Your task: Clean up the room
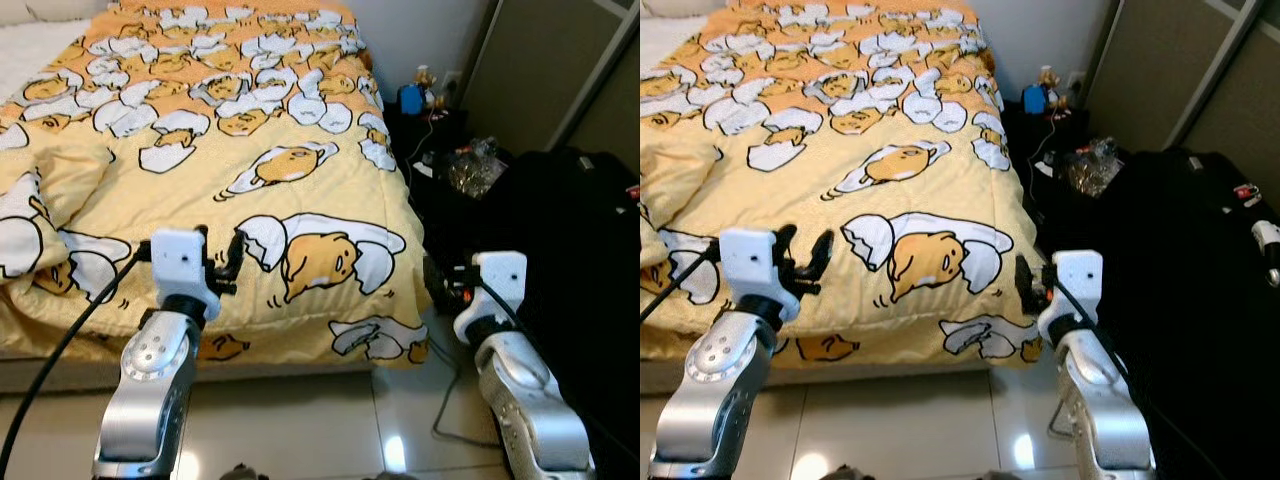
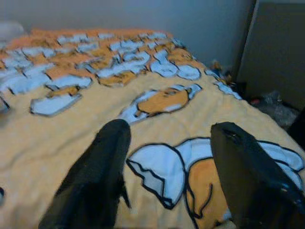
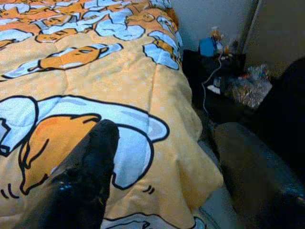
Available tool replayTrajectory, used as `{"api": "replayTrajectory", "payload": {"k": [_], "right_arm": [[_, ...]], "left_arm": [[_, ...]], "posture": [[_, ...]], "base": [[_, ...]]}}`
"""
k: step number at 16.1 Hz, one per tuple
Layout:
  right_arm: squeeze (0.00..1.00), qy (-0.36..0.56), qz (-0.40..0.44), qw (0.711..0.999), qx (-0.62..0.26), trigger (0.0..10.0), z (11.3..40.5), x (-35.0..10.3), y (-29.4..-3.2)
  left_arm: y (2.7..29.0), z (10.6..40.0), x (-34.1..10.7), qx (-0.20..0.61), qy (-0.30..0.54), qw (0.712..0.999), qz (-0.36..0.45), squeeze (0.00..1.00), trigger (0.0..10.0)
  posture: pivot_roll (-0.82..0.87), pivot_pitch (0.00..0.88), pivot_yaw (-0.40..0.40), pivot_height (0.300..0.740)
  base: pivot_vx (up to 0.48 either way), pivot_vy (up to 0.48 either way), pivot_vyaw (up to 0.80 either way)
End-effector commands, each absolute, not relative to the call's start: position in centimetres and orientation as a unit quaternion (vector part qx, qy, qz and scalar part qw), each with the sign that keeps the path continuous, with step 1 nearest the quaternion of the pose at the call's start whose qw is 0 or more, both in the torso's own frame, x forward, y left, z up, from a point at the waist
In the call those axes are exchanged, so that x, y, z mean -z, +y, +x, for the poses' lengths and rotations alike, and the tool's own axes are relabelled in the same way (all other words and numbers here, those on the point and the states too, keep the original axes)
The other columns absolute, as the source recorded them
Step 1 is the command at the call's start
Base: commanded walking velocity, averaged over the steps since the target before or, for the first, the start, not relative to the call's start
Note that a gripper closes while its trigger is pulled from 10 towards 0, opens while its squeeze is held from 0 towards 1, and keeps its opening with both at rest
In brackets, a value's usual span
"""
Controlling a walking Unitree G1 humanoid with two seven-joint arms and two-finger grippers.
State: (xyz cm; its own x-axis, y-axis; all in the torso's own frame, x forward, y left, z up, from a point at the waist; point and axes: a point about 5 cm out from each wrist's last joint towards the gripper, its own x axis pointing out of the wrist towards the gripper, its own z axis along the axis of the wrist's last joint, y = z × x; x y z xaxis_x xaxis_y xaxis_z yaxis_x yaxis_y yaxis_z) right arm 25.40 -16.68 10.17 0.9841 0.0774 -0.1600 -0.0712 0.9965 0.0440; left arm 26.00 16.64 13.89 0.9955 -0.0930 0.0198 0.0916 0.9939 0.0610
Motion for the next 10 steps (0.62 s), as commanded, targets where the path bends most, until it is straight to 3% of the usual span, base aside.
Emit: {"api": "replayTrajectory", "payload": {"k": [1, 2, 3, 10], "right_arm": [[0.0, 0.075, 0.021, 0.997, -0.029, 10.0, 25.32, -10.12, -17.18], [0.0, 0.07, 0.024, 0.997, -0.02, 10.0, 25.42, -10.13, -17.3], [0.0, 0.059, 0.057, 0.996, -0.03, 10.0, 25.54, -10.41, -17.02], [0.0, 0.065, 0.062, 0.995, -0.031, 10.0, 25.63, -10.4, -16.56]], "left_arm": [[16.46, 26.02, -13.69, 0.052, -0.011, 0.997, 0.056, 0.51, 10.0], [16.23, 26.07, -13.4, 0.068, 0.005, 0.997, 0.048, 0.17, 10.0], [16.24, 26.14, -13.34, 0.065, 0.006, 0.997, 0.045, 0.08, 10.0], [16.45, 26.45, -13.46, 0.061, 0.0, 0.997, 0.054, 0.09, 10.0]], "posture": [[-0.04, 0.018, 0.019, 0.74], [-0.04, 0.016, 0.02, 0.74], [-0.04, 0.012, 0.022, 0.74], [-0.03, 0.0, 0.027, 0.74]], "base": [[0.0, 0.0, 0.0], [0.0, 0.0, 0.0], [0.0, 0.0, 0.0], [0.0, 0.0, 0.0]]}}
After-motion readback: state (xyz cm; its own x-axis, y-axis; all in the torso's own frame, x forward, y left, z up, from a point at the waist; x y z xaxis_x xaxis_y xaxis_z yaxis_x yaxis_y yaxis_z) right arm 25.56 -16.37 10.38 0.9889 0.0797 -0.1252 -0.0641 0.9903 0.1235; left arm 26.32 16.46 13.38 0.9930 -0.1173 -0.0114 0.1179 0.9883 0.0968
